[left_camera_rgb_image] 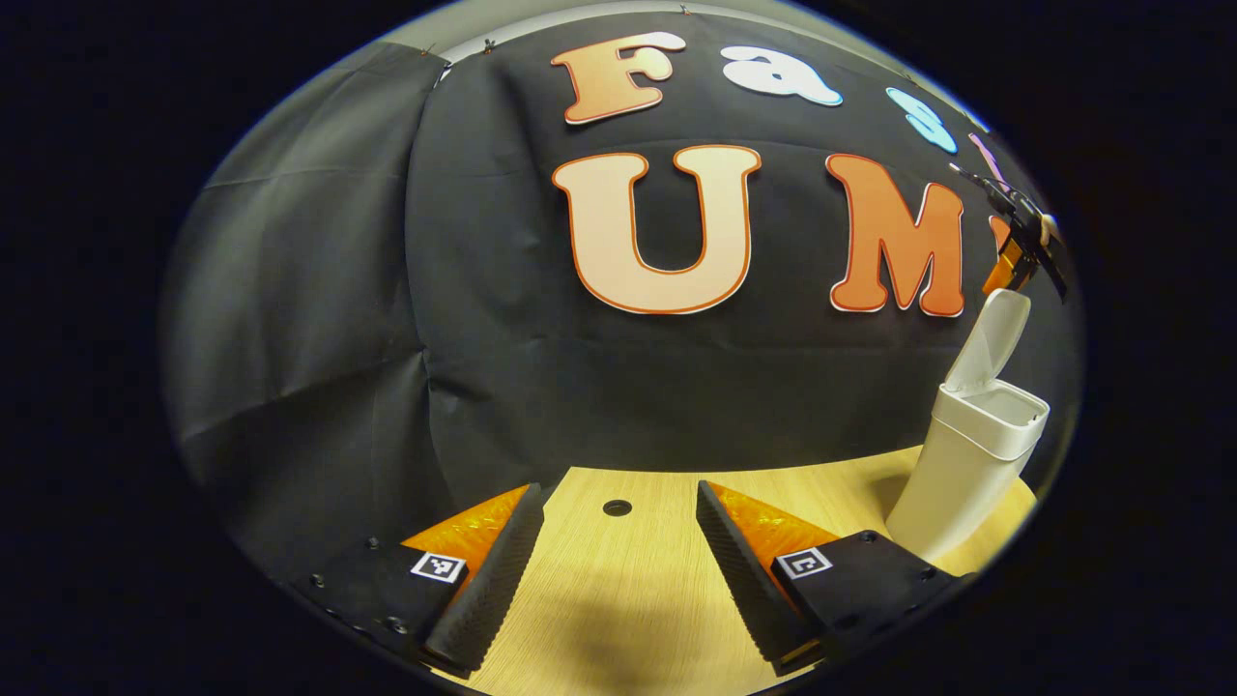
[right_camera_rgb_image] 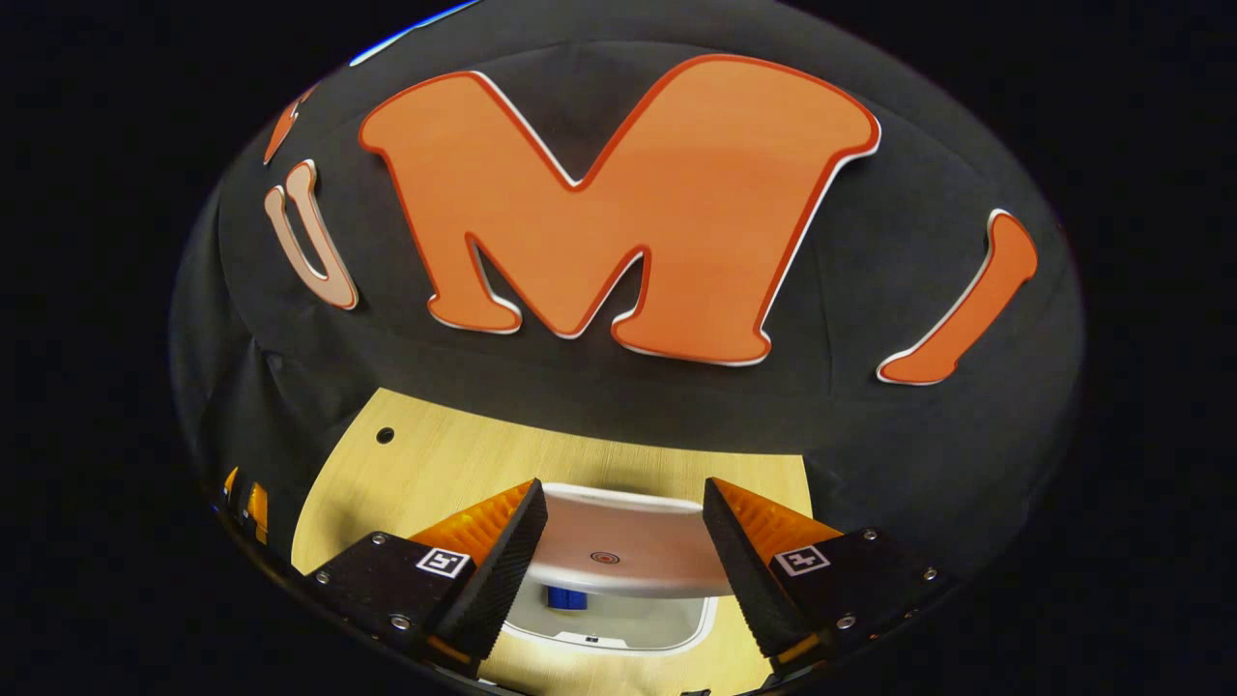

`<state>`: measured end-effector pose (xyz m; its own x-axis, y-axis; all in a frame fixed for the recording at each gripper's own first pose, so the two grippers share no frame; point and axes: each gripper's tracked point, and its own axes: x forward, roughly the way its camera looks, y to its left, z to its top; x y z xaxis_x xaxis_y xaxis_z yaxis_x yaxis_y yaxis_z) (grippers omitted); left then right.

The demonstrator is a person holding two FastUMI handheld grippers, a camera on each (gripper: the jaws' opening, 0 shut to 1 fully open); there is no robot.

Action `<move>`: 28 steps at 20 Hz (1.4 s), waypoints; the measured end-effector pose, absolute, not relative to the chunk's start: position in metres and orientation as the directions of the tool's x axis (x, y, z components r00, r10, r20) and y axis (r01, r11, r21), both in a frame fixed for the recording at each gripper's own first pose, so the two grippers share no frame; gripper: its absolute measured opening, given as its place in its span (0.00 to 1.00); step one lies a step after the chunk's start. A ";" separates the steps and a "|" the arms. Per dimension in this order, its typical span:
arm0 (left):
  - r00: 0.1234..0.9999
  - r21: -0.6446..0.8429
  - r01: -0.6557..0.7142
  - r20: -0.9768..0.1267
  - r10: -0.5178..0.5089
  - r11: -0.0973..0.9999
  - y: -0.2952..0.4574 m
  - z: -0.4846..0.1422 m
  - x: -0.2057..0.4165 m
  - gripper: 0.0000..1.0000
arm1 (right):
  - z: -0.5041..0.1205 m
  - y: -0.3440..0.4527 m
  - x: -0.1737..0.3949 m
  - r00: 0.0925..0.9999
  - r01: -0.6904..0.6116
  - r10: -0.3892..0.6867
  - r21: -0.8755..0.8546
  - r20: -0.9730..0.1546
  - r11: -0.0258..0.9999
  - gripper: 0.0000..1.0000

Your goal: Press the lid of the desktop garbage bin to open it, pick up the crumpled paper on the desktop and throw it into the bin, then pick up the pop can on the desktop and drop it into the bin, and finally close the garbage bin lid.

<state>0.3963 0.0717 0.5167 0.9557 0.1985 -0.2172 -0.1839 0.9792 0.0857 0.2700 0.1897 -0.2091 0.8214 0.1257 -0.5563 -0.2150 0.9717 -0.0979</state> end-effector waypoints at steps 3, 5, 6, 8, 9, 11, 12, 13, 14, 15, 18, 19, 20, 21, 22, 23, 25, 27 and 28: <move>0.958 0.072 -0.174 -0.220 0.186 0.982 0.065 0.517 0.394 1.00 | -0.233 0.185 0.256 0.806 -0.219 0.130 -0.087 -0.578 0.972 0.99; 0.959 0.061 -0.169 -0.221 0.179 0.984 0.063 0.517 0.394 1.00 | -0.253 0.181 0.248 0.794 -0.214 0.126 -0.080 -0.595 0.974 0.99; 0.959 0.057 -0.165 -0.223 0.174 0.985 0.062 0.517 0.392 1.00 | -0.261 0.181 0.245 0.788 -0.213 0.129 -0.071 -0.602 0.974 0.99; 0.959 0.060 -0.161 -0.224 0.171 0.985 0.059 0.516 0.391 1.00 | -0.278 0.181 0.242 0.775 -0.203 0.131 -0.047 -0.618 0.978 0.99; 0.959 0.064 -0.160 -0.225 0.170 0.985 0.059 0.517 0.389 1.00 | -0.285 0.179 0.238 0.771 -0.197 0.134 -0.033 -0.623 0.980 0.99; 0.960 0.064 -0.158 -0.225 0.169 0.985 0.059 0.518 0.388 1.00 | -0.296 0.178 0.232 0.762 -0.191 0.138 -0.016 -0.633 0.981 0.99; 0.960 0.062 -0.158 -0.226 0.168 0.986 0.058 0.517 0.387 1.00 | -0.301 0.177 0.229 0.757 -0.190 0.138 -0.013 -0.639 0.982 0.99; 0.959 0.060 -0.157 -0.228 0.166 0.986 0.058 0.518 0.386 1.00 | -0.307 0.176 0.226 0.752 -0.190 0.137 -0.012 -0.645 0.982 0.99; 0.959 0.060 -0.156 -0.229 0.166 0.986 0.059 0.516 0.385 1.00 | -0.313 0.175 0.224 0.745 -0.188 0.133 -0.014 -0.654 0.982 0.99; 0.959 0.062 -0.155 -0.231 0.166 0.986 0.058 0.515 0.383 1.00 | -0.320 0.174 0.221 0.736 -0.183 0.124 -0.019 -0.665 0.983 0.99; 0.960 0.065 -0.148 -0.232 0.159 0.987 0.055 0.515 0.381 1.00 | -0.334 0.173 0.214 0.722 -0.186 0.107 -0.043 -0.683 0.982 0.99; 0.960 0.064 -0.146 -0.231 0.157 0.987 0.053 0.516 0.381 1.00 | -0.336 0.174 0.211 0.717 -0.189 0.106 -0.046 -0.689 0.981 0.99; 0.961 0.063 -0.144 -0.231 0.155 0.988 0.053 0.516 0.380 1.00 | -0.339 0.173 0.209 0.709 -0.191 0.104 -0.049 -0.697 0.980 0.99; 0.961 0.062 -0.143 -0.230 0.154 0.988 0.053 0.515 0.379 1.00 | -0.337 0.174 0.211 0.719 -0.185 0.105 -0.045 -0.687 0.982 0.99; 0.961 0.062 -0.144 -0.231 0.154 0.988 0.054 0.516 0.379 1.00 | -0.339 0.174 0.209 0.709 -0.181 0.102 -0.041 -0.698 0.983 0.99; 0.960 0.064 -0.143 -0.232 0.154 0.988 0.053 0.516 0.379 1.00 | -0.339 0.173 0.208 0.711 -0.179 0.102 -0.039 -0.696 0.983 0.99; 0.960 0.070 -0.144 -0.232 0.156 0.987 0.054 0.515 0.376 1.00 | -0.342 0.174 0.208 0.704 -0.177 0.096 -0.044 -0.704 0.983 0.99; 0.960 0.069 -0.148 -0.229 0.160 0.987 0.052 0.515 0.375 1.00 | -0.347 0.175 0.208 0.700 -0.179 0.092 -0.048 -0.708 0.983 1.00; 0.960 0.066 -0.154 -0.226 0.165 0.986 0.053 0.515 0.375 1.00 | -0.345 0.176 0.208 0.709 -0.183 0.098 -0.048 -0.698 0.982 0.99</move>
<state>0.3745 0.0532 0.5148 0.9601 0.1653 -0.2256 -0.1542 0.9858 0.0660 0.2081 0.1757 -0.3454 0.7090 0.0981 -0.6983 -0.1828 0.9820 -0.0477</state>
